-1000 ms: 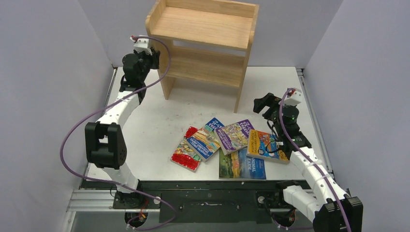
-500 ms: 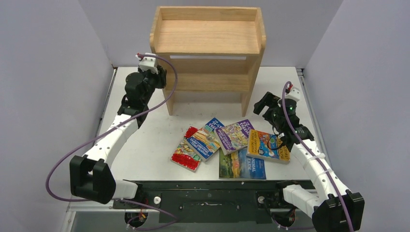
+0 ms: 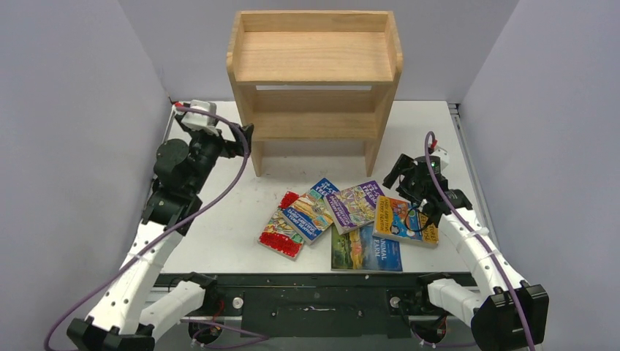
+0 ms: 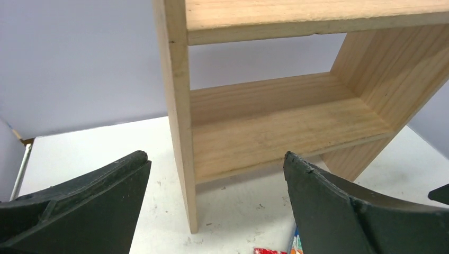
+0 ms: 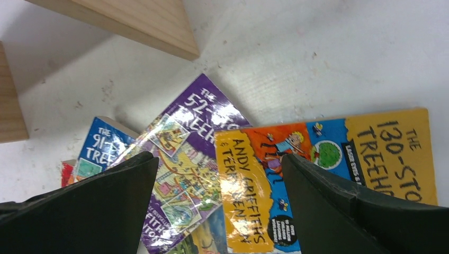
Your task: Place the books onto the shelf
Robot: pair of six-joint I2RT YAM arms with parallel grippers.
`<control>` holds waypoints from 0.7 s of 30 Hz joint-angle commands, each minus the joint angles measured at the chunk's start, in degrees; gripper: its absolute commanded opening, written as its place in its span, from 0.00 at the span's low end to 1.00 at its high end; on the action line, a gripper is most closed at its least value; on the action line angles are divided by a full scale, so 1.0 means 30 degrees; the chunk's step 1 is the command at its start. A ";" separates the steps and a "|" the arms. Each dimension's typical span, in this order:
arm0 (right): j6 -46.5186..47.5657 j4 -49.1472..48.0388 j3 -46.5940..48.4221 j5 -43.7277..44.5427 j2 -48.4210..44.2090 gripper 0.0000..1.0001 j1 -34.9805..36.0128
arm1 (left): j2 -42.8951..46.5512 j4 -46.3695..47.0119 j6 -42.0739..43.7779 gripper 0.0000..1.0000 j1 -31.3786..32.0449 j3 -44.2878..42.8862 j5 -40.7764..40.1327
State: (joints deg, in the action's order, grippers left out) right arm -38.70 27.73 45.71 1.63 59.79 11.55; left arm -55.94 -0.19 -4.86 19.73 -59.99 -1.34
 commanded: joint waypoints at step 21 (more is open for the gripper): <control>-0.7475 0.4561 -0.1047 0.7850 0.0133 0.90 0.6175 | 0.7235 -1.0915 -1.0336 0.96 0.0497 0.6254 0.2401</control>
State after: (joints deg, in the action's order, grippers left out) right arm -52.49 30.30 38.41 6.63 60.49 30.85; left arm -33.54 -32.03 -28.88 20.32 -41.63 1.69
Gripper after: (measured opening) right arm 0.899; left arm 0.965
